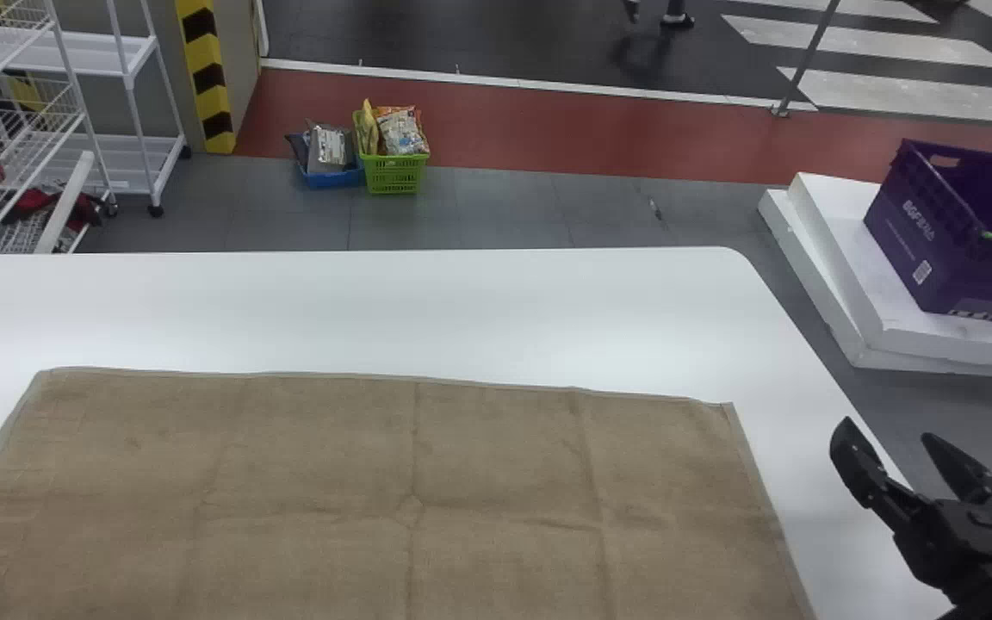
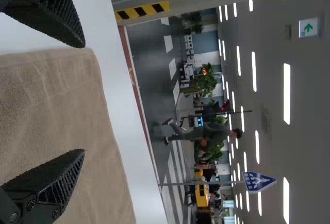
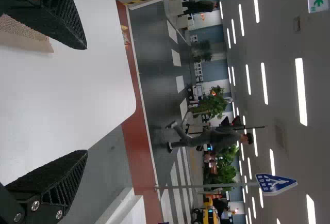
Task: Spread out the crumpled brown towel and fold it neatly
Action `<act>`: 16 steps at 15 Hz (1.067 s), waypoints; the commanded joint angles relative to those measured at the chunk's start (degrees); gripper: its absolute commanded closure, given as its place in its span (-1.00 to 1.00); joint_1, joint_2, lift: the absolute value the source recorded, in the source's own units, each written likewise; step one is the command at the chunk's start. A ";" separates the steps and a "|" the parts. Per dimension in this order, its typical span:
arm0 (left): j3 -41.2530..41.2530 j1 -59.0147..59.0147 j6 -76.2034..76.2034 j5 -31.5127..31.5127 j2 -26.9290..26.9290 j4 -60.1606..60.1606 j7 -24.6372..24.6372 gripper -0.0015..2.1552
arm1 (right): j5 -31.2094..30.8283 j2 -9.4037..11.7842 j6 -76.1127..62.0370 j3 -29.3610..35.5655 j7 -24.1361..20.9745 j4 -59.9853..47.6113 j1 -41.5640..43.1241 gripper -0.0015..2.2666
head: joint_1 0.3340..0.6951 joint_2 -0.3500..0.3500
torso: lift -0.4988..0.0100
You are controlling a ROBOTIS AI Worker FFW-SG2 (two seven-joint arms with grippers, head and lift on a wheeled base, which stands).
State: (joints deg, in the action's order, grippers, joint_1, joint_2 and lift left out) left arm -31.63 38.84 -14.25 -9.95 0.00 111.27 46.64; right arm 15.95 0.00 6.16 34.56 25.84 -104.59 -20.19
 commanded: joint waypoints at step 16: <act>0.07 0.01 -0.02 -0.07 0.15 -0.52 0.65 -0.92 | -1.89 -0.05 0.48 -3.36 -0.17 -0.88 0.94 -0.92 | 1.00 -0.43 | 0.46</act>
State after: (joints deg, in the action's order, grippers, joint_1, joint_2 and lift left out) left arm -31.55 38.85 -14.17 -10.02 0.00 110.74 47.27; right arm 14.17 0.00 6.76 31.84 25.66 -105.37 -19.59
